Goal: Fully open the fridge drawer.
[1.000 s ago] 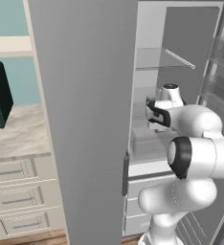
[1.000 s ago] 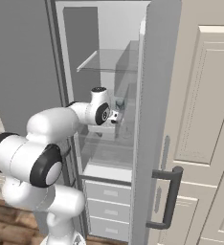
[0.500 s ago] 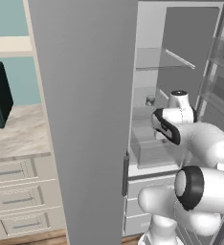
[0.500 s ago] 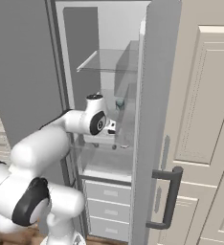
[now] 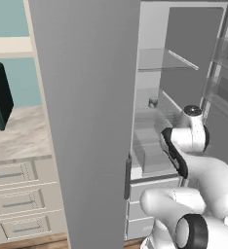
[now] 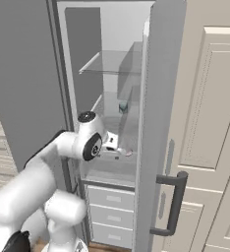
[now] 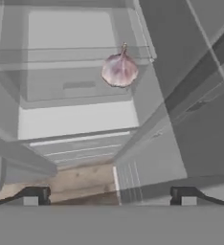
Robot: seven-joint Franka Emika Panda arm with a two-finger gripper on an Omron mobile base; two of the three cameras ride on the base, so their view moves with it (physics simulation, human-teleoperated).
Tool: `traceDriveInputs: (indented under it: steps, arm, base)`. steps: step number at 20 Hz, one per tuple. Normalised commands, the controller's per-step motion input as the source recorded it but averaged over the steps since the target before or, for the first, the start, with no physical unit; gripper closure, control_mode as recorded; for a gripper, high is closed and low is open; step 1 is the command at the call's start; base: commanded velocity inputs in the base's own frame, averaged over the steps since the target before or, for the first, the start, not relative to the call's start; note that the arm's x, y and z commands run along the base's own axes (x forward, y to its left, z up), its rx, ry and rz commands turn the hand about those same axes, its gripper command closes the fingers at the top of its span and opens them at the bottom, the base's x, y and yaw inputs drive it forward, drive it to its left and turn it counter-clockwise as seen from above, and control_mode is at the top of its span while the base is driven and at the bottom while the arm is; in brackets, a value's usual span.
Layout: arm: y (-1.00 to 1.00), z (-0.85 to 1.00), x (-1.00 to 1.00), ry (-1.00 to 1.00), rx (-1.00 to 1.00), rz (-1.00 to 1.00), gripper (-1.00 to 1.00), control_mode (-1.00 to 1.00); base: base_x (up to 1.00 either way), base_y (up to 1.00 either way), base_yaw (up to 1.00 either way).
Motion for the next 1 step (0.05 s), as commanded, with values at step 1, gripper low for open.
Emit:
traceDriveInputs:
  steps: [1]
  arm:
    - [-0.27, 0.00, -1.00, -0.10, 0.01, 0.03, -1.00, -1.00]
  base:
    - [0.00, 0.00, 0.00]
